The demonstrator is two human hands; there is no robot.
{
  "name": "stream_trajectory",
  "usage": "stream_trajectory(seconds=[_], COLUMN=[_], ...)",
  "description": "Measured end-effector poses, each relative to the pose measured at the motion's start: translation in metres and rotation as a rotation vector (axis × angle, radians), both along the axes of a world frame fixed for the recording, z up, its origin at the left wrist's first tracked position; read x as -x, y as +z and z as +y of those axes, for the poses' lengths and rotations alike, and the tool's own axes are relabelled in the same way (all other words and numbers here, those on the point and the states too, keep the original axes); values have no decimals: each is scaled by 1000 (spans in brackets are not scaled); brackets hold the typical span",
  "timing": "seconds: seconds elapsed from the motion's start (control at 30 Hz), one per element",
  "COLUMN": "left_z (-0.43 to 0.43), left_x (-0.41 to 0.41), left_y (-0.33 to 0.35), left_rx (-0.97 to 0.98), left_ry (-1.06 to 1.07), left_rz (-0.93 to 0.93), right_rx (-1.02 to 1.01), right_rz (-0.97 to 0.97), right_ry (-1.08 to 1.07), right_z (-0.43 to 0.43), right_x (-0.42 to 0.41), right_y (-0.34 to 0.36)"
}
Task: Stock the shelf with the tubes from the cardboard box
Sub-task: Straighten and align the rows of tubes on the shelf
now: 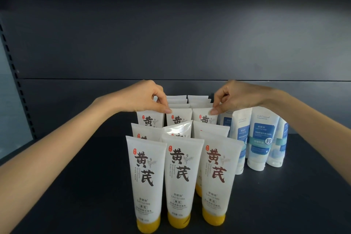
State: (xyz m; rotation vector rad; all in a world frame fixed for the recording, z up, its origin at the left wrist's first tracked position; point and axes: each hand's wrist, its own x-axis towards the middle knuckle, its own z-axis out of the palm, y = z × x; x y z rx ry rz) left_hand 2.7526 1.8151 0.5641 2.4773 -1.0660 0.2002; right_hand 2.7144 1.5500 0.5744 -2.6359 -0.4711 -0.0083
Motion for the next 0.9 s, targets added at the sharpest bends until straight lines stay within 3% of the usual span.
stream_trajectory(seconds=[0.27, 0.4, 0.53, 0.67, 0.9], left_z=[14, 28, 40, 46, 47], left_x=[11, 29, 44, 48, 49], left_y=[11, 22, 24, 21, 14], left_rx=[69, 15, -120, -162, -63], left_ry=[63, -44, -159, -174, -101], left_rz=[-29, 161, 333, 296, 204], right_rx=[-7, -82, -11, 85, 45], right_rz=[-78, -19, 81, 58, 36], right_ry=[51, 232, 363, 394, 361], right_z=[11, 34, 57, 69, 76], right_x=[6, 24, 36, 34, 29], right_y=[10, 18, 20, 15, 11])
